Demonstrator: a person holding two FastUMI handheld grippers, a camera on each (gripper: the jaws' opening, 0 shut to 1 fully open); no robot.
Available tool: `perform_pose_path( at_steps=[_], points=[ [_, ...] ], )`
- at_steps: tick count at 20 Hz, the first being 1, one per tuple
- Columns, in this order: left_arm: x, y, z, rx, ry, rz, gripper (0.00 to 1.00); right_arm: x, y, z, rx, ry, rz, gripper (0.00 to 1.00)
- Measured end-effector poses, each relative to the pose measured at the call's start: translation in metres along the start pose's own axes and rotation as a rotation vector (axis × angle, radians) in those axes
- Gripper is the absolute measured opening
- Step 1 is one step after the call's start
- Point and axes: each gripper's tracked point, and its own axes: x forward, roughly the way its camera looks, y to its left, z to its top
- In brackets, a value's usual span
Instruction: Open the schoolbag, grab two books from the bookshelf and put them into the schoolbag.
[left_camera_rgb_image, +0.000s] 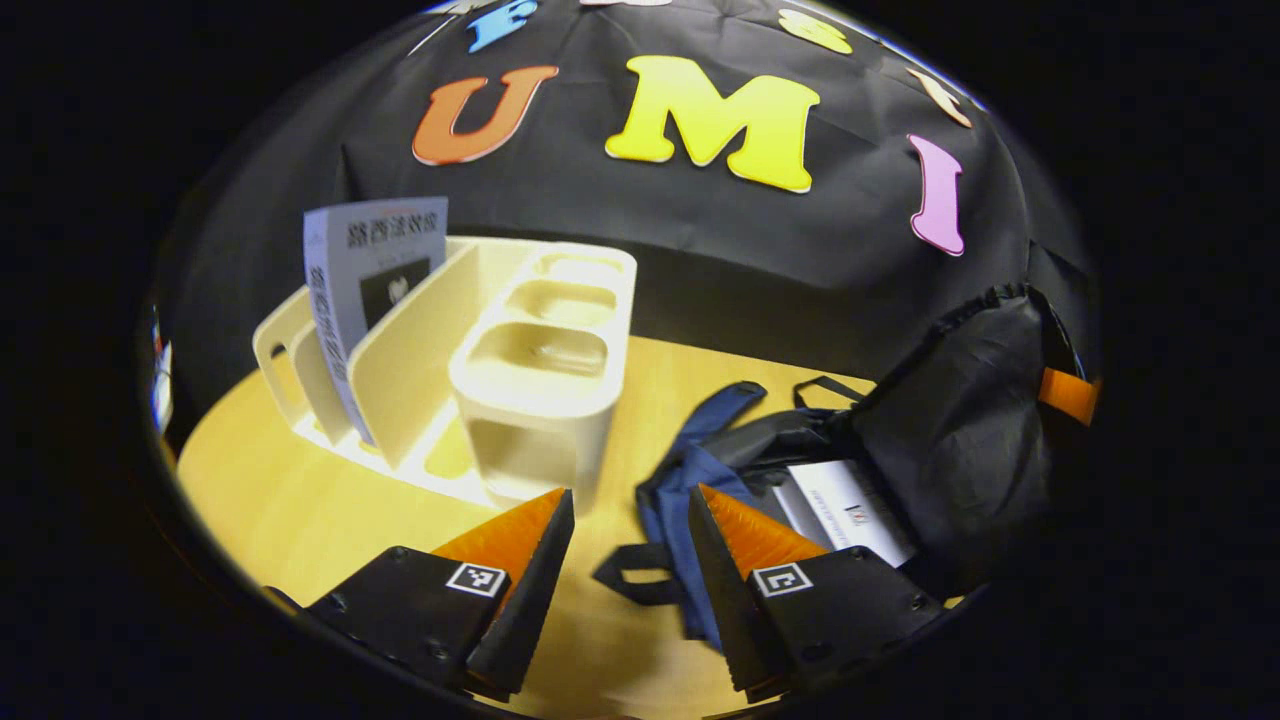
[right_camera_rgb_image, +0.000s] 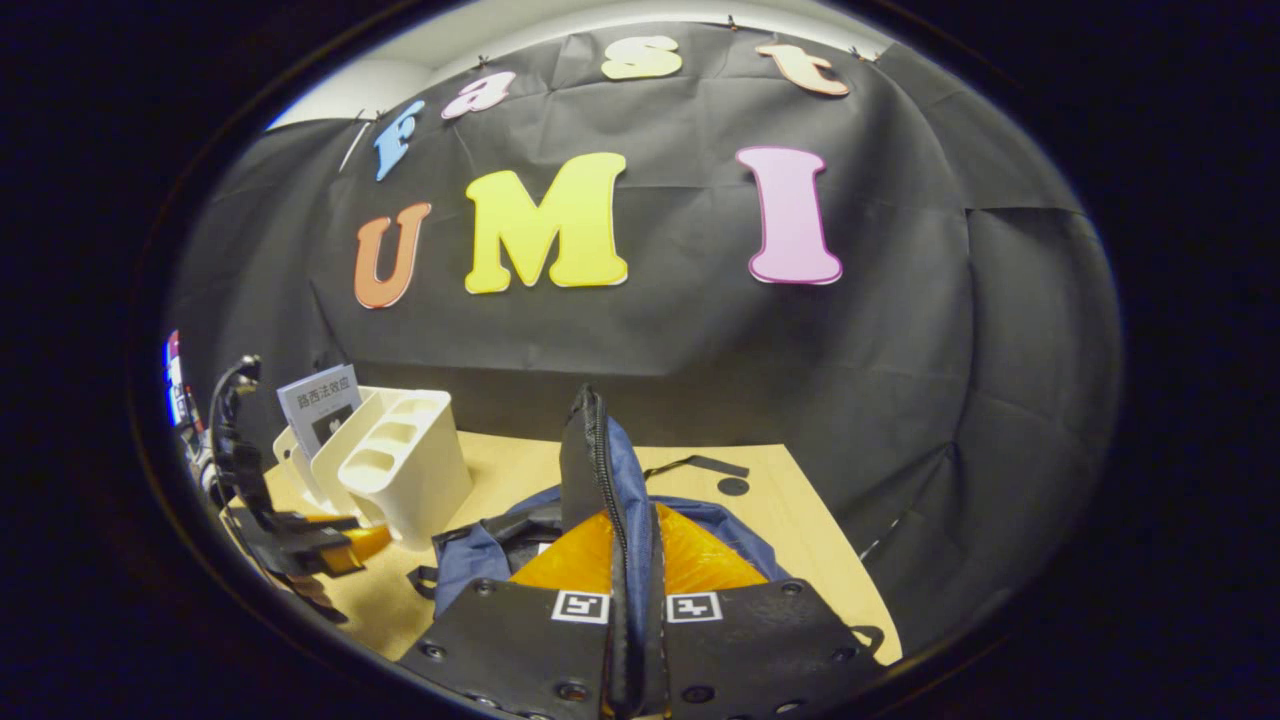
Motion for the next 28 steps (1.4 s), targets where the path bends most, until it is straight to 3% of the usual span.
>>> perform_pose_path(
  at_steps=[6, 9, 13, 17, 20, 24, 28],
  points=[
    [-0.023, 0.072, 0.069, 0.108, -0.158, 0.082, 0.74, 0.002, 0.012, -0.007, -0.027, 0.017, -0.022, 0.06],
    [-0.027, 0.104, 0.103, 0.102, -0.204, 0.112, 0.84, 0.000, 0.013, -0.005, -0.022, 0.014, -0.036, 0.06],
    [-0.015, 0.131, 0.130, 0.065, -0.169, 0.094, 1.00, 0.001, 0.020, -0.007, -0.028, 0.022, -0.044, 0.06],
    [-0.008, 0.162, 0.176, 0.180, -0.187, 0.149, 1.00, -0.002, 0.029, -0.006, -0.024, 0.027, -0.026, 0.06],
    [0.001, 0.180, 0.194, 0.252, -0.146, 0.193, 0.98, -0.004, 0.026, -0.006, -0.021, 0.025, -0.037, 0.06],
    [0.028, 0.192, 0.207, 0.156, -0.055, 0.138, 0.97, -0.007, 0.023, -0.011, -0.014, 0.042, -0.037, 0.06],
    [0.071, 0.209, 0.193, 0.205, 0.108, 0.143, 0.98, -0.012, 0.023, -0.013, -0.012, 0.037, -0.040, 0.06]
  ],
)
